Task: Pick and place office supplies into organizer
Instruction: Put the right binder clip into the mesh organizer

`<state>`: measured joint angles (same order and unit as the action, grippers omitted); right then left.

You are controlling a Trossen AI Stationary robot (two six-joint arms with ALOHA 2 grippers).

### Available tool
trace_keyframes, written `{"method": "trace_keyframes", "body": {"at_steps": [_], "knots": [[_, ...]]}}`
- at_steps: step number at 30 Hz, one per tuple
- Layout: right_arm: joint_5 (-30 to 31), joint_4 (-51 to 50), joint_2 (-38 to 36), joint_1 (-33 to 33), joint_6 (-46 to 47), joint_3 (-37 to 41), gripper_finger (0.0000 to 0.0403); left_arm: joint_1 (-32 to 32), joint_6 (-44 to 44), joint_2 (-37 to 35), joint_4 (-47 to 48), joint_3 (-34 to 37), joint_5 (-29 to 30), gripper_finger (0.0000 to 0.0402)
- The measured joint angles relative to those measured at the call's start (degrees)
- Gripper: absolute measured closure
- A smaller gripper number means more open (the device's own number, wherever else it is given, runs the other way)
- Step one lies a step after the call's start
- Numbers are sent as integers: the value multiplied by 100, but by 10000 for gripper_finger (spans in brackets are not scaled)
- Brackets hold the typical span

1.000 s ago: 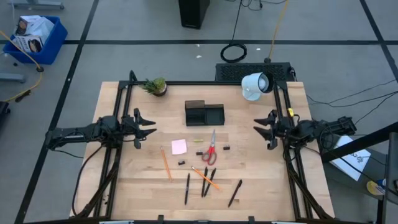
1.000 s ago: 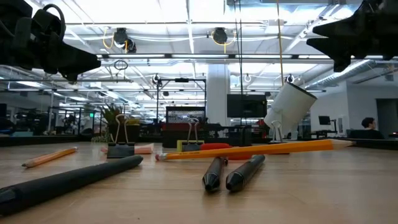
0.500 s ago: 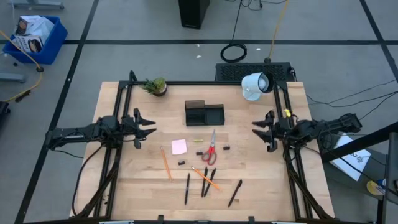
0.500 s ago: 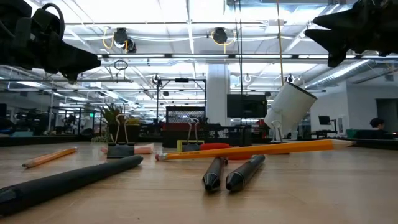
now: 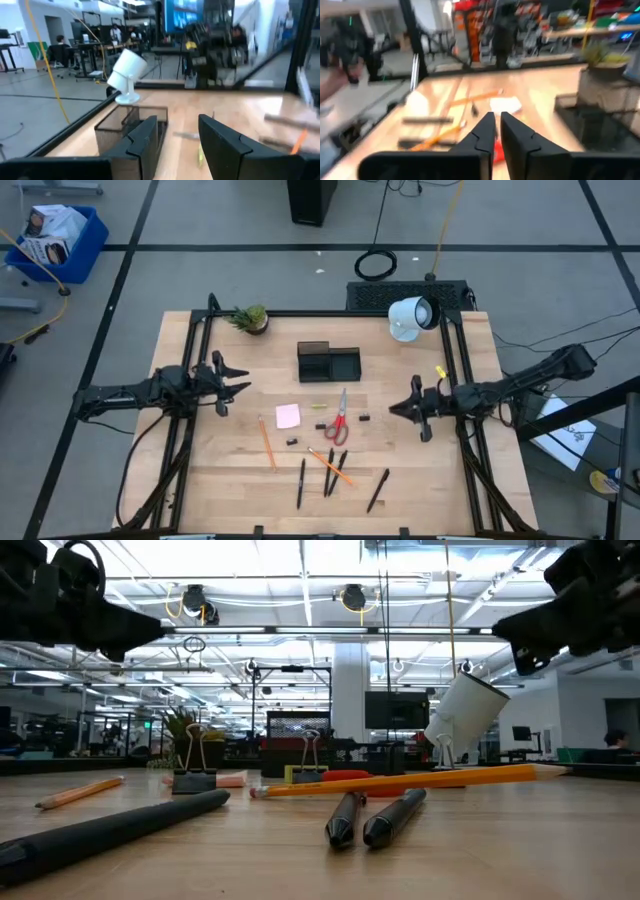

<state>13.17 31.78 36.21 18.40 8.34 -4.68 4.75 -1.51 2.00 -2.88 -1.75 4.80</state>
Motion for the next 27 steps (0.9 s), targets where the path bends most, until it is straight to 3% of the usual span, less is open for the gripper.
{"method": "trace_keyframes", "body": {"at_steps": [8,15,18,22,27], "knots": [[386,225,1416,706,21,-692,319,-2,893,2,-855,-14,-68,254],[1370,181,3109,1110,-835,-1781,259,-2,1542,15,-785,-12,-75,254],[1418,-390,3324,1105,-958,-2170,237,-2,1875,16,-782,-13,-75,254],[1825,-1468,3331,976,-383,-2302,223,-2,2110,54,-774,-13,-38,254],[1820,-1765,3329,741,-175,-2303,221,-1,2070,63,-792,-14,-25,254]]}}
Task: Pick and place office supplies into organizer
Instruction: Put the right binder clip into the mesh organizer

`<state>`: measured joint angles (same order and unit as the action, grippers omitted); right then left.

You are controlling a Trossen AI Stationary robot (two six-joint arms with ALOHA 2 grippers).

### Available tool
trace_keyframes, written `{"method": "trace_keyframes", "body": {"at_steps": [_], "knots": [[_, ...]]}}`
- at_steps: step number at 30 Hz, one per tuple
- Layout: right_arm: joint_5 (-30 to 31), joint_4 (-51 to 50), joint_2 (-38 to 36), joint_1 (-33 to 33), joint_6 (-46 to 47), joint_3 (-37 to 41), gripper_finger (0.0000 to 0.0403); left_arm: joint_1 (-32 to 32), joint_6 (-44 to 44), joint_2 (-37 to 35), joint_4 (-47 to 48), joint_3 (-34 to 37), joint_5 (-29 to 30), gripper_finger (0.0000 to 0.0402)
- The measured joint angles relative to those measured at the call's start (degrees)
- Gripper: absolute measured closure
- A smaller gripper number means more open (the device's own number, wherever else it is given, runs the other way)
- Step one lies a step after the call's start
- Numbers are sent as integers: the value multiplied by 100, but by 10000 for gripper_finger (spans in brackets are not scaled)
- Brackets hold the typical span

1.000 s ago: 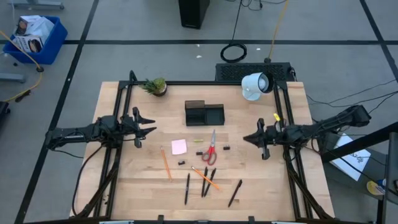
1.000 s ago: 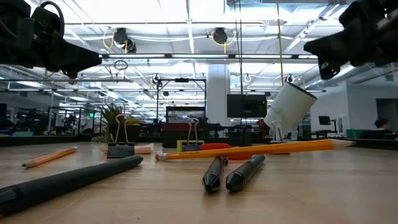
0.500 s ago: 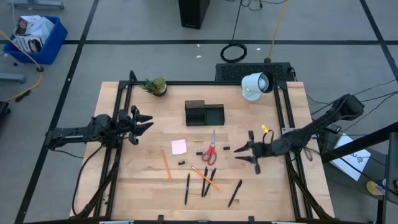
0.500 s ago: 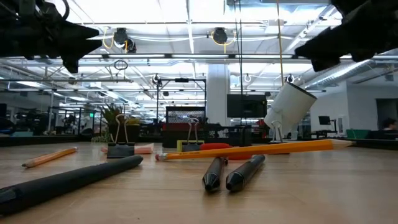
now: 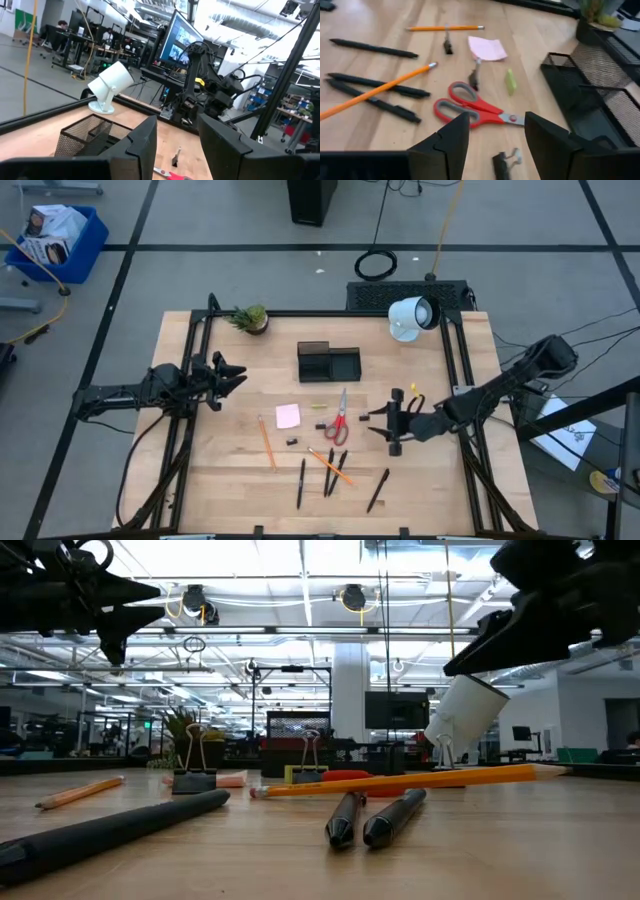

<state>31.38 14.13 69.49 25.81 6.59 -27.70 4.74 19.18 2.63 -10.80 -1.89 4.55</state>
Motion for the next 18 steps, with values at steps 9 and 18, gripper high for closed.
{"method": "trace_keyframes", "body": {"at_steps": [9,18], "knots": [[-772,604,75,-779,131,680,222,-1,6,0,-148,0,3,254],[-1214,2125,148,-1187,177,1513,225,0,-19,0,-131,0,51,254]]}}
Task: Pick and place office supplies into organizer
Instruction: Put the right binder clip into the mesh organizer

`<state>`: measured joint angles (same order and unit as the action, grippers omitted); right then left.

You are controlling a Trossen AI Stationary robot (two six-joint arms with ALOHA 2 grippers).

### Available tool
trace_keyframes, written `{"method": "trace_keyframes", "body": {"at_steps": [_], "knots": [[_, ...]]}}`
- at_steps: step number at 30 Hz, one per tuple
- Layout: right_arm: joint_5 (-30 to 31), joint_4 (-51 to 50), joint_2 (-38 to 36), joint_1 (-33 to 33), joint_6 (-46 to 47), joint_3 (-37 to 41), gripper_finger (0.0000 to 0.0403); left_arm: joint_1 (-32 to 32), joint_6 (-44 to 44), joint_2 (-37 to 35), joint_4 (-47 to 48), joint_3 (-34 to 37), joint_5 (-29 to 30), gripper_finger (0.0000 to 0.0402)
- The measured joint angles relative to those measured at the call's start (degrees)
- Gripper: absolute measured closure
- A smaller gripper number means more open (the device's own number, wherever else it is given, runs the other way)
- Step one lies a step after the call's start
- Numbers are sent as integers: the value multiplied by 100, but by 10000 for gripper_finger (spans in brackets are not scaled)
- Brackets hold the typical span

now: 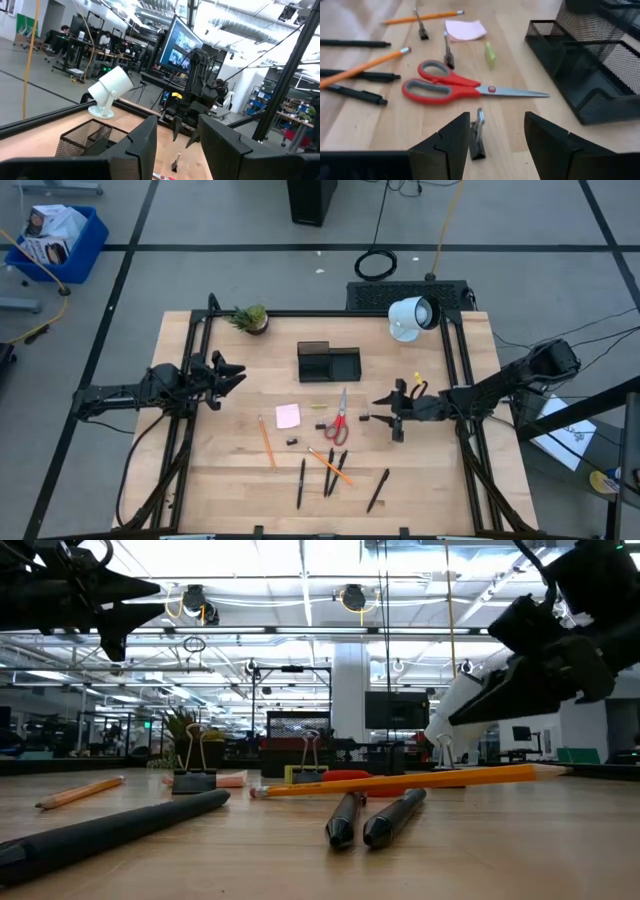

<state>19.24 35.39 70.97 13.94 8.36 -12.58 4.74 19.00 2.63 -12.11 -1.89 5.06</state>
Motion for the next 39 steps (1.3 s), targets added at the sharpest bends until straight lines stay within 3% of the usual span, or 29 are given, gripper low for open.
{"method": "trace_keyframes", "body": {"at_steps": [5,9,14,22,39], "knots": [[-372,370,477,-88,63,-27,230,-1,-21,0,16,0,15,254],[-307,591,1090,-90,114,-11,231,0,-21,0,39,0,17,254],[-310,1720,1756,-88,-23,-20,225,-1,-23,0,63,0,59,254],[-610,1958,2120,-242,-50,-217,241,1,-23,0,148,0,103,254],[-607,1798,2110,-274,-136,-236,396,-1,25,74,159,-2,165,254]]}}
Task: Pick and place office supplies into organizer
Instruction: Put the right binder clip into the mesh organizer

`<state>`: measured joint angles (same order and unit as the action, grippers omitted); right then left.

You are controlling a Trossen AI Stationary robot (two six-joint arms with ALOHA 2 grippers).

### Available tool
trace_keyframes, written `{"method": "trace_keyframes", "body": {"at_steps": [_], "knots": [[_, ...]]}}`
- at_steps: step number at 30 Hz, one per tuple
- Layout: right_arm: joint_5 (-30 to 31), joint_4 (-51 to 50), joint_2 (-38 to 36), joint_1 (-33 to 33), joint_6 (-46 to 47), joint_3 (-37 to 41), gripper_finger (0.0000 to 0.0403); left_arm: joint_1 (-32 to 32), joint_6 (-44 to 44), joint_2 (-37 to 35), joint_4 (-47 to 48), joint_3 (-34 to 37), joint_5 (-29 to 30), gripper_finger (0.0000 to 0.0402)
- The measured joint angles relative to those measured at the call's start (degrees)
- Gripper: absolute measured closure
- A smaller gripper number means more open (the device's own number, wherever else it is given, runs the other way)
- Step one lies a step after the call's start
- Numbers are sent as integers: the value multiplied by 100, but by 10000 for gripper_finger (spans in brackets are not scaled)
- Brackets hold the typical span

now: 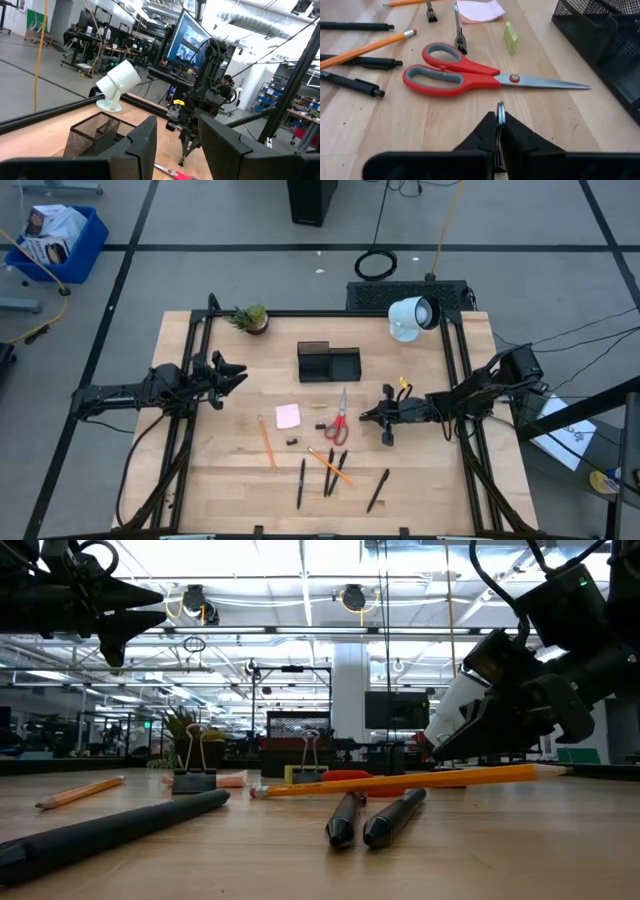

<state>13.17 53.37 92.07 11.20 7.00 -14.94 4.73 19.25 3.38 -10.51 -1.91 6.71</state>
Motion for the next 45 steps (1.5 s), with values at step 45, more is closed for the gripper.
{"method": "trace_keyframes", "body": {"at_steps": [45], "knots": [[11,339,764,-1227,-1071,-2685,397,2,11,0,39,4,243,254]]}}
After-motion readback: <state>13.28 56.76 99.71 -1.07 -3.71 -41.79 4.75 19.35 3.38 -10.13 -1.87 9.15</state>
